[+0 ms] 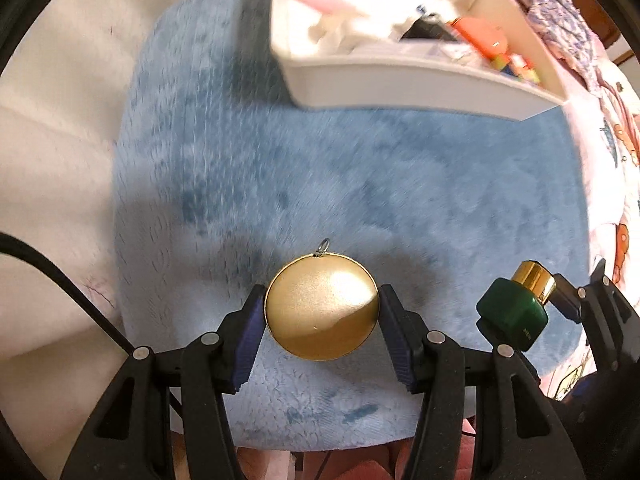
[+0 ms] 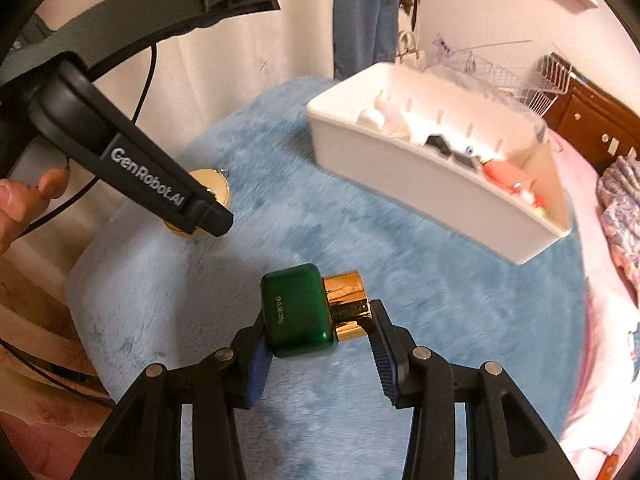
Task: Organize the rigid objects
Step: 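Carry the green bottle and gold compact over the white tray with both tools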
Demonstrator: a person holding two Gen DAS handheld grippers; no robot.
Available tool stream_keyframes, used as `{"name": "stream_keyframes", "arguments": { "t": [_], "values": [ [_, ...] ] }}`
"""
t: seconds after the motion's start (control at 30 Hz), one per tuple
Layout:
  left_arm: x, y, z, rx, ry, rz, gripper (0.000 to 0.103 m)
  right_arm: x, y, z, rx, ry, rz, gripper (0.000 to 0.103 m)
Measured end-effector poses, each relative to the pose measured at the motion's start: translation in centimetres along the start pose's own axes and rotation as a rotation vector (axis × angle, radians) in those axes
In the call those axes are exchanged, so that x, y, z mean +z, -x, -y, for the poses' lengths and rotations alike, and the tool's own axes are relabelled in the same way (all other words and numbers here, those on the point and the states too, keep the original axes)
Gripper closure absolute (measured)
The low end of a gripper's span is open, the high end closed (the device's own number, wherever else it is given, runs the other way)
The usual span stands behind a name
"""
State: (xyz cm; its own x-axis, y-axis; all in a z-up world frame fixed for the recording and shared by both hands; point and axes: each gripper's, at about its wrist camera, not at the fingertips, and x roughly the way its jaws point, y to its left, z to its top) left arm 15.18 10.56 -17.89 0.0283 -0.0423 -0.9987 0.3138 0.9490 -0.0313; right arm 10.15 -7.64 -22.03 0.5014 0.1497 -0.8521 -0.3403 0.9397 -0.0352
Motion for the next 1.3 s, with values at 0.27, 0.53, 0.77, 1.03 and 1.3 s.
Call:
{"name": "stream_keyframes", "arguments": {
  "t": [0.27,0.53,0.77,1.03,1.3],
  "values": [
    [4.6,6.5,5.5,0.006,-0.025,0.086,0.044,2.8,4.3,2.6,-0.030,0.013,0.060,0.058],
    [7.8,12.4,7.4,0.010,-0.028,0.209,0.044,5.7,8.2,5.2,-0.046,0.040,0.154,0.058],
    [11.4,14.9,8.2,0.008,-0.011,0.329,0.044,8.4,9.0,8.0,-0.032,0.056,0.230,0.058],
    [15.1,15.2,9.0,0.027,0.020,0.490,0.044,10.8,6.7,12.1,0.004,0.019,0.269,0.058],
    [18.8,12.0,9.2,-0.030,0.085,0.554,0.044,12.2,2.8,16.0,0.028,-0.038,0.261,0.058]
  ]
}}
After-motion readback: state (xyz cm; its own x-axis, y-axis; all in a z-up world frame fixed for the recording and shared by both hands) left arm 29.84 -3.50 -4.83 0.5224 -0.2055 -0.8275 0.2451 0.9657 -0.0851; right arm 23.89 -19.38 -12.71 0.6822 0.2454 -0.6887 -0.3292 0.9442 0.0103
